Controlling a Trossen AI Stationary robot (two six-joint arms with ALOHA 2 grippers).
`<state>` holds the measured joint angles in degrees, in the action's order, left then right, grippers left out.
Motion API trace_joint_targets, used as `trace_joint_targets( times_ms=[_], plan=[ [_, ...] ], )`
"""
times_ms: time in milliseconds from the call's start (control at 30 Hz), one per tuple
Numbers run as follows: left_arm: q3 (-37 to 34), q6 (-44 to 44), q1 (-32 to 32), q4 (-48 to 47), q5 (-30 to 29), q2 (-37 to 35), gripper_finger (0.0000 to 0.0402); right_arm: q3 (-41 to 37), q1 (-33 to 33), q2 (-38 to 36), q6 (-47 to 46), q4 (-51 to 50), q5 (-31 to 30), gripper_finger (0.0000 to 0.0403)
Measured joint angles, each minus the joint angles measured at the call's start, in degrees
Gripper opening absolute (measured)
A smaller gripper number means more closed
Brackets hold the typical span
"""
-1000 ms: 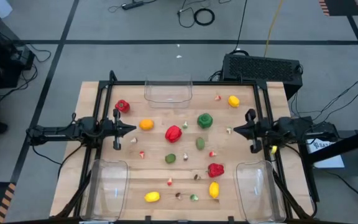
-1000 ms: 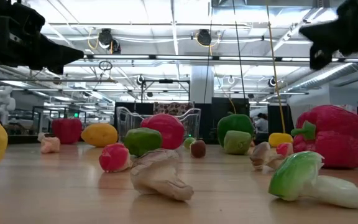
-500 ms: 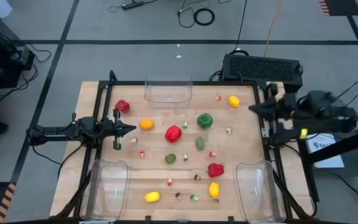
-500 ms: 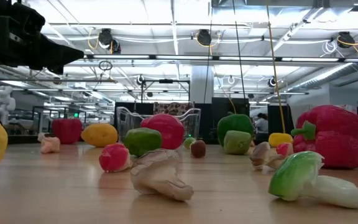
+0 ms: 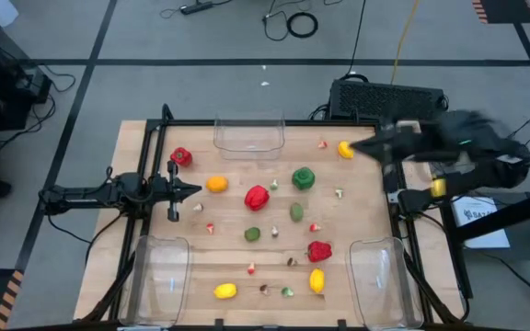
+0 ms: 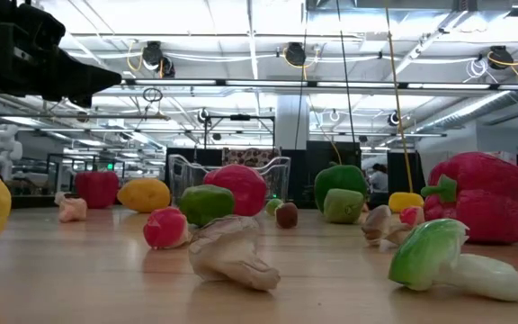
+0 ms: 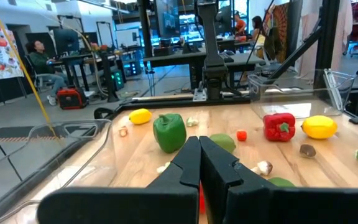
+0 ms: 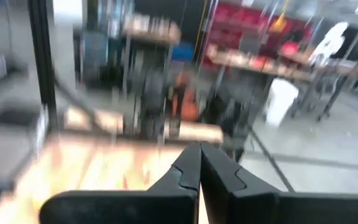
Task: Sort produce into baskets
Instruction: Put the yellow lemon into the bottom right transparent bin
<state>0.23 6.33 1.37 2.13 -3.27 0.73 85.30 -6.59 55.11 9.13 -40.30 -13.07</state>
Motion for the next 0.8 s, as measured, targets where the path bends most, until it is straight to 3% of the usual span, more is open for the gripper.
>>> trace_joint_targets(
  times_ms=[100, 200, 533, 600, 700, 800],
  plan=[
    [0.01, -0.04, 0.00, -0.04, 0.00, -0.01, 0.0002, -4.27, 0.00, 1.60, -0.81, -2.21, 0.64, 0.0000],
    [0.02, -2.51, 0.00, -0.06, 0.00, -0.01, 0.0002, -11.51, 0.01, 1.48, -4.31, 1.76, 3.92, 0.0000],
    [1.64, -6.01, 0.00, -0.45, -0.02, 0.02, 0.0002, -41.87, -0.62, 1.17, -14.57, 29.10, 4.20, 0.0000],
    [3.98, -5.80, -0.02, -0.31, -1.94, 0.24, 0.0002, -46.35, -0.61, 1.58, -16.59, 33.77, 4.20, 0.0000],
    [10.22, -4.96, 0.03, -5.36, -10.82, 2.07, 0.0002, -51.71, -0.61, 2.11, -19.28, 39.99, 4.14, 0.0000],
    [18.86, -2.27, 0.00, -9.39, -12.50, 6.20, 0.0002, -55.48, -0.61, 2.68, -20.49, 43.83, 4.08, 0.0000]
  ],
)
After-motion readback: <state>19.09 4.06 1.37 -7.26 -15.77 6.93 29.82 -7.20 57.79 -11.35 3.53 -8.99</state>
